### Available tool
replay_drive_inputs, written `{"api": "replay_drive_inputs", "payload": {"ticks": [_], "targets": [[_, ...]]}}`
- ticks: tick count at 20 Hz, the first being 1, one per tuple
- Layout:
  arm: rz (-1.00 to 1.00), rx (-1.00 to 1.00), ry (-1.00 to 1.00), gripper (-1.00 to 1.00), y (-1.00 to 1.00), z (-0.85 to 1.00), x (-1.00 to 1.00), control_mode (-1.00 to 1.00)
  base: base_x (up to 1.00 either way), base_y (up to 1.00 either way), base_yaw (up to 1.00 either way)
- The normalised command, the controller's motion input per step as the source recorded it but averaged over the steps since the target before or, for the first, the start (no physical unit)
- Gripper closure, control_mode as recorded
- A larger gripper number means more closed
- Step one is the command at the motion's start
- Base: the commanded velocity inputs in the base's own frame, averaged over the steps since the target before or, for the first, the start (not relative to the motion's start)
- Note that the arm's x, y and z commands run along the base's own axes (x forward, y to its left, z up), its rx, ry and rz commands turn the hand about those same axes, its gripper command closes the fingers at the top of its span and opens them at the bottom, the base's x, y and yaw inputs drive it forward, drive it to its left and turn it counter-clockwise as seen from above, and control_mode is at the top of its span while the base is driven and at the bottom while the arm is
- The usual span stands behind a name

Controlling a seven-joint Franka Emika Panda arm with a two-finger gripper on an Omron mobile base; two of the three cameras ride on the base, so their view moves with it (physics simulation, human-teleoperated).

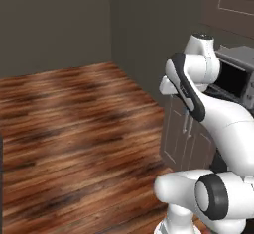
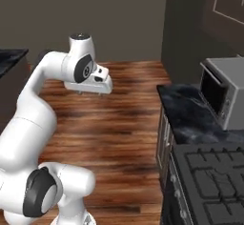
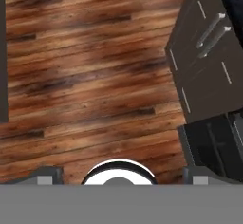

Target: Retrieve the steak from the fridge and place it on the saucepan with marinade on the stove.

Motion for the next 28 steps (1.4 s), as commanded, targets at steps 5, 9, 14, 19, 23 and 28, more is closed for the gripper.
{"api": "replay_drive_inputs", "payload": {"ticks": [5, 9, 14, 19, 23, 28], "targets": [[0.00, 0.00, 0.00, -1.00, 0.00, 0.00, 0.00, 1.00, 0.12, 0.02, 0.60], [0.00, 0.00, 0.00, -1.00, 0.00, 0.00, 0.00, 1.00, 0.40, 0.00, 0.57], [0.00, 0.00, 0.00, -1.00, 0.00, 0.00, 0.00, 1.00, 0.15, 0.00, 0.96], [0.00, 0.00, 0.00, -1.00, 0.00, 0.00, 0.00, 1.00, 0.04, 0.00, 0.99], [0.00, 0.00, 0.00, -1.00, 0.00, 0.00, 0.00, 1.00, 0.00, 0.00, 1.00], [0.00, 0.00, 0.00, -1.00, 0.00, 0.00, 0.00, 1.00, 0.07, 0.05, 0.97]]}}
